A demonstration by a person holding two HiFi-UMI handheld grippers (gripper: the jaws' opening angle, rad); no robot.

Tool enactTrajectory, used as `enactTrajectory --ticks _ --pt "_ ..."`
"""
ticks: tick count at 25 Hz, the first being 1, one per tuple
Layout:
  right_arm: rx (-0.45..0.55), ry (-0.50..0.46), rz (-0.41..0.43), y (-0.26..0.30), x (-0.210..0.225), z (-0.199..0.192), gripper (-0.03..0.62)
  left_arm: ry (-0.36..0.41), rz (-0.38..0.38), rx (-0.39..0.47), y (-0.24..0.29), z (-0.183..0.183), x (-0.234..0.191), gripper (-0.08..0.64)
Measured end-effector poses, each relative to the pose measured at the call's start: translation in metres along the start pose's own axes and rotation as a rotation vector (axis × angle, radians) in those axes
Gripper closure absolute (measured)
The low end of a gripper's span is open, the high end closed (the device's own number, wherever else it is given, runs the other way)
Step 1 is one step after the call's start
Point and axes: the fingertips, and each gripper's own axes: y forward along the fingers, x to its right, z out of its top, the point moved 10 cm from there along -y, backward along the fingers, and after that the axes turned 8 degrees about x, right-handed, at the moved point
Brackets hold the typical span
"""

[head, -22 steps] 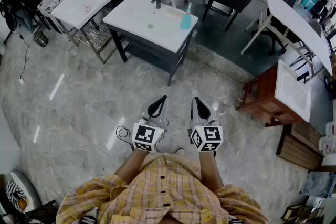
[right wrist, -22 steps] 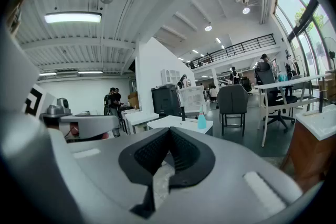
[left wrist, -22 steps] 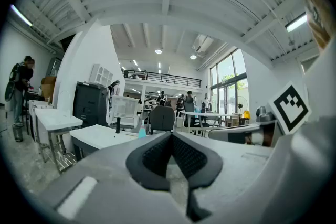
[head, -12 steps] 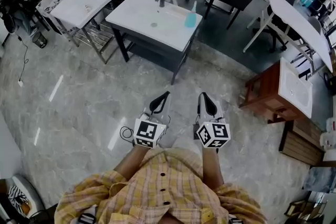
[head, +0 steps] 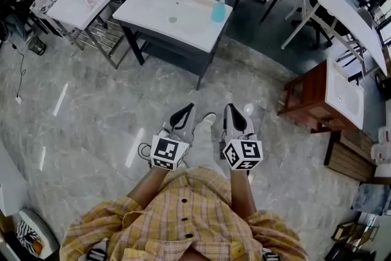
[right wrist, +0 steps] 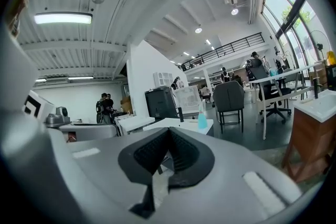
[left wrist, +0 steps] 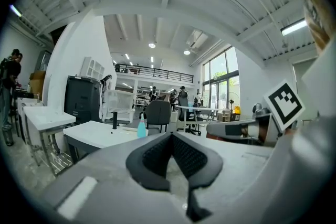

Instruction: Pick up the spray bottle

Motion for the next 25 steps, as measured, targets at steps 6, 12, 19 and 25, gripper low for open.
enactTrajectory --ticks 6,12,19,25 --pt "0.001 0.012 0.015 0.044 0.020 0.000 0.592 0.016 -0.002 -0.021 0.038 -0.003 -0.022 0.572" --pt "0.014 0.002 0.033 0.107 0.049 0.014 0.591 0.009 0.018 -0.007 0.100 0.005 -0.053 0.572" --pt "0.005 0.000 0.048 0.191 0.099 0.033 0.591 0.009 0.042 -0.001 0.185 0.016 -0.089 0.572" --pt "-0.009 0.008 0.068 0.255 0.141 0.048 0.592 0.011 0.070 -0.013 0.256 0.023 -0.111 0.572"
